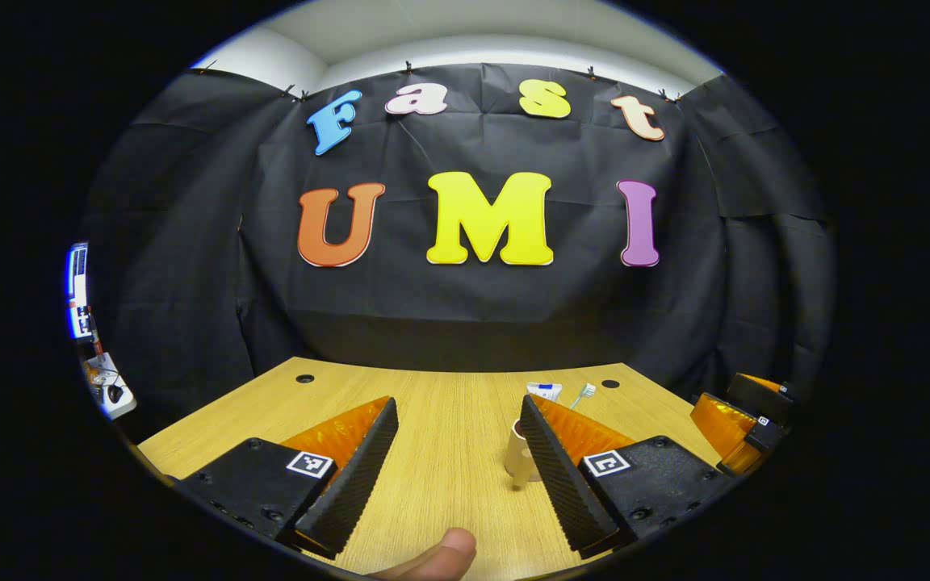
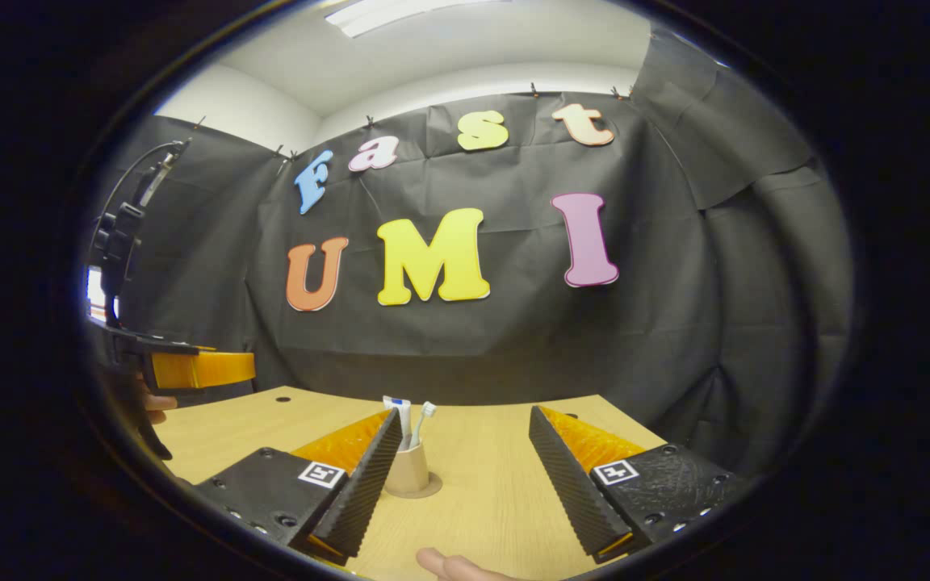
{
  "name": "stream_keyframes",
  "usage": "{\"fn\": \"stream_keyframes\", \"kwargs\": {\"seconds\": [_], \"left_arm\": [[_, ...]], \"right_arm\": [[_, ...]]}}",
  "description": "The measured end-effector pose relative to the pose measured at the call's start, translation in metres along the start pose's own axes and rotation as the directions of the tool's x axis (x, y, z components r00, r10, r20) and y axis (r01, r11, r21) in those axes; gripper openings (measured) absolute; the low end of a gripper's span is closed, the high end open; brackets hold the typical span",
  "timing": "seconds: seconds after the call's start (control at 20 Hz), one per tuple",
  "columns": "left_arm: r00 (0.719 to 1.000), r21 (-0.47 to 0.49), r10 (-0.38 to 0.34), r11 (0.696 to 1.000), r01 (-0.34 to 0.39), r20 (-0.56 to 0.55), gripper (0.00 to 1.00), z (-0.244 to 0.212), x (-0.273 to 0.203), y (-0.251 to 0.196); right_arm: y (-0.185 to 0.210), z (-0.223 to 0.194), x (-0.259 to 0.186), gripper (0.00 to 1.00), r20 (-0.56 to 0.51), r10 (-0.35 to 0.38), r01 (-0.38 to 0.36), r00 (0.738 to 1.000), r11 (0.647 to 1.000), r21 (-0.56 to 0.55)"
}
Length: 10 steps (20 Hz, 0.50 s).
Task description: Put the toothbrush and toothpaste on the desktop into the cup, then pick up the cup and place it on the coaster on the desktop.
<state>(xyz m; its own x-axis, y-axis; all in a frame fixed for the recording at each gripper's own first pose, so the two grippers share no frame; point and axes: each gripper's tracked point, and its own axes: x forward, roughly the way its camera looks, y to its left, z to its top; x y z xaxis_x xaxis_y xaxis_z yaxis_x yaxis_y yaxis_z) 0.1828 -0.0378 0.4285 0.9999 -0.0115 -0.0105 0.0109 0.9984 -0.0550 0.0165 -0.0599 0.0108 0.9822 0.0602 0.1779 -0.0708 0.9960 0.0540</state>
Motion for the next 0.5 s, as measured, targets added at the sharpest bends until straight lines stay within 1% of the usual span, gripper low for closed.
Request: {"fn": "stream_keyframes", "kwargs": {"seconds": [0.1,0.3,0.5], "left_arm": [[1.000,0.006,0.013,1.000,-0.013,0.002,0.96,-0.002,-0.003,0.002],[1.000,0.009,-0.003,1.000,0.003,-0.002,0.96,-0.009,-0.008,0.005],[1.000,-0.011,-0.012,1.000,0.012,-0.028,0.97,-0.024,-0.011,0.000]], "right_arm": [[0.001,0.001,-0.003,0.95,0.004,-0.002,0.002,1.000,1.000,-0.006],[0.004,-0.001,-0.005,0.95,-0.001,-0.011,0.011,1.000,1.000,-0.027],[0.008,-0.001,-0.007,0.95,-0.002,-0.009,0.009,1.000,0.999,-0.039]]}}
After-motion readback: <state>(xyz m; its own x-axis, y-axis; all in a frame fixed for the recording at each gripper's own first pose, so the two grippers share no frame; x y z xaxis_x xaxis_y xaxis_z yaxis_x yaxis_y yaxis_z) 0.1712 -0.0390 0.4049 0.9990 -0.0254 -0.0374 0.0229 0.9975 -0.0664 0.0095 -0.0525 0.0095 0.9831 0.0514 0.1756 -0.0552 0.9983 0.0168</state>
